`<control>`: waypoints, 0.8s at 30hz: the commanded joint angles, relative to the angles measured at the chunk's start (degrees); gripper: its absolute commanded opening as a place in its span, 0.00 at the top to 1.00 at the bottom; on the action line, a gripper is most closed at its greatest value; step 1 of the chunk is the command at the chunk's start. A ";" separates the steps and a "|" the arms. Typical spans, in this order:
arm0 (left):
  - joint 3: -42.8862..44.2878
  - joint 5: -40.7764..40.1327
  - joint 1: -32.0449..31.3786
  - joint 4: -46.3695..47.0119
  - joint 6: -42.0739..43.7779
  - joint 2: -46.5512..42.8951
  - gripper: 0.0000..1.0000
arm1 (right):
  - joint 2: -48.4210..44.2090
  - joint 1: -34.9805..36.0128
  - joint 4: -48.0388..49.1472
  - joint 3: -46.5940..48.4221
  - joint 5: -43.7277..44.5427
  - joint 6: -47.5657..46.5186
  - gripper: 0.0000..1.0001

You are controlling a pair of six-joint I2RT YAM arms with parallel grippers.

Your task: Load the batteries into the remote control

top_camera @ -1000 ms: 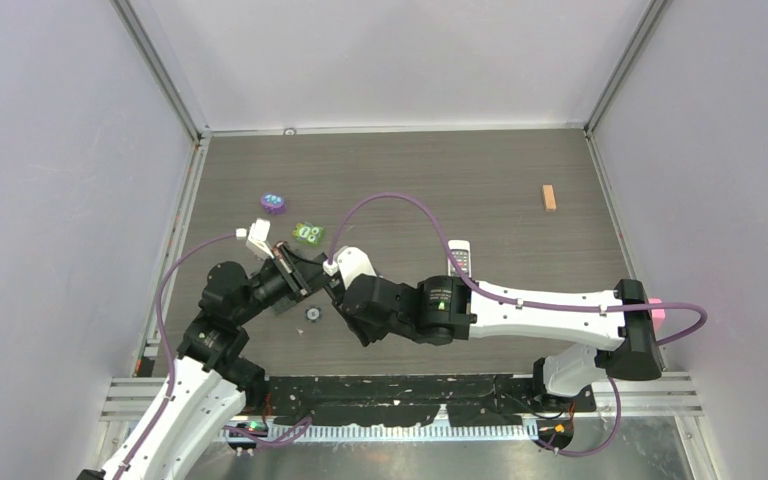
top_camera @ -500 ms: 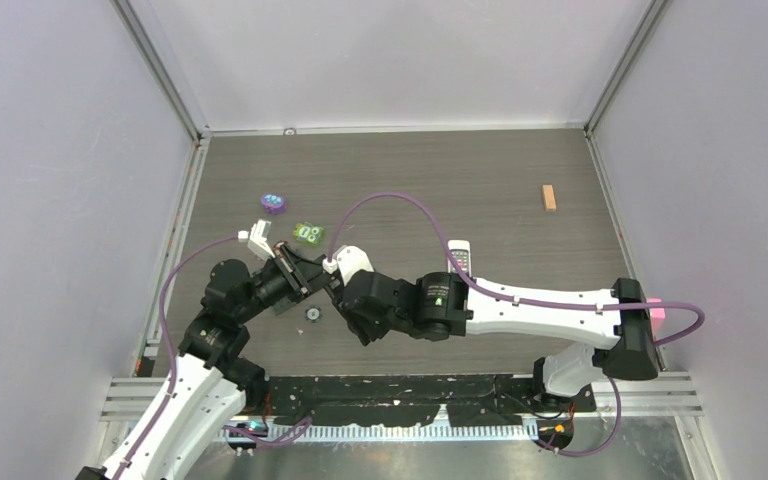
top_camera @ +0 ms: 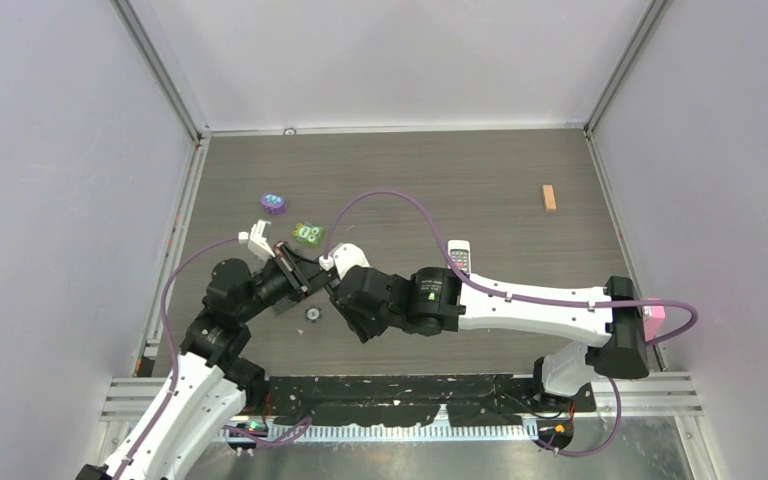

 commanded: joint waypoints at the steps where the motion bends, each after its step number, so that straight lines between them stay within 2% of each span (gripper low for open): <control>1: 0.62 8.06 -0.75 9.65 -7.45 -0.09 1.00 | 1.87 -1.50 5.01 1.79 0.92 0.07 0.78; 8: 1.05 9.36 -0.73 9.92 -5.09 -0.11 1.00 | 2.15 -2.75 6.52 2.24 -0.54 -1.65 0.76; 15: 1.67 10.35 -0.73 8.58 -1.27 -0.28 1.00 | 4.32 -4.98 6.73 5.04 -2.11 -2.79 0.66; 24: 1.43 10.63 -0.70 7.64 -1.12 -0.25 1.00 | 5.17 -6.82 9.36 6.45 -0.92 -1.90 0.69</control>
